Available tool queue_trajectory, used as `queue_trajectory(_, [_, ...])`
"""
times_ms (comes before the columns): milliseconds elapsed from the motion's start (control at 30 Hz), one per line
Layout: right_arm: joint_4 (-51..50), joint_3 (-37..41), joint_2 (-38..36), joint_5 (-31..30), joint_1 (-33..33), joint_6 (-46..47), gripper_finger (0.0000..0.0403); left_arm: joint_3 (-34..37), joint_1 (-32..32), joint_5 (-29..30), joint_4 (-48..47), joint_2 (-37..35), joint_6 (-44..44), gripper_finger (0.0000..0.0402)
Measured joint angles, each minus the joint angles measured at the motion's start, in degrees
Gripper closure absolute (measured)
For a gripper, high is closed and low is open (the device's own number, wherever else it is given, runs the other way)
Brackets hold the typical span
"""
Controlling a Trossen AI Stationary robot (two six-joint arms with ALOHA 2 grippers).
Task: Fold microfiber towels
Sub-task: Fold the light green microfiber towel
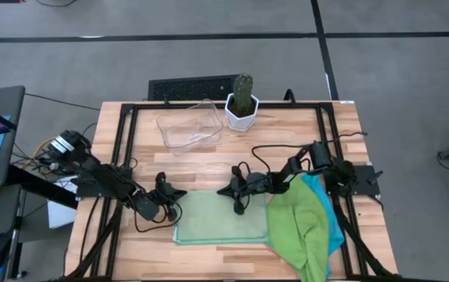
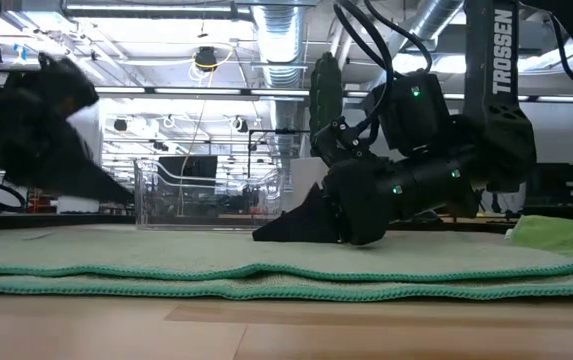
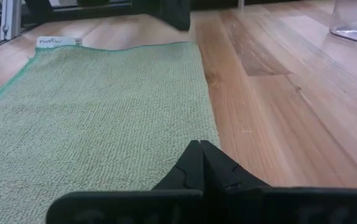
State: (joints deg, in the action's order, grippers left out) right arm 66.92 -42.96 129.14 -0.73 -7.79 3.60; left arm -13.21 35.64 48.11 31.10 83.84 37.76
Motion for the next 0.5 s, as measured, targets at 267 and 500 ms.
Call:
queue_trajectory(267, [1.1, 0.0, 0.2, 0.2, 0.0, -0.4, 0.0392, 0.0, -5.4, -9.3, 10.9, -0.8, -7.9, 0.0401])
queue_trajectory(500, [1.9, 0.1, 0.2, 0.4, 0.3, 0.1, 0.0391, -0.1, -11.4, -15.0, 21.3, 9.5, -11.6, 0.0401])
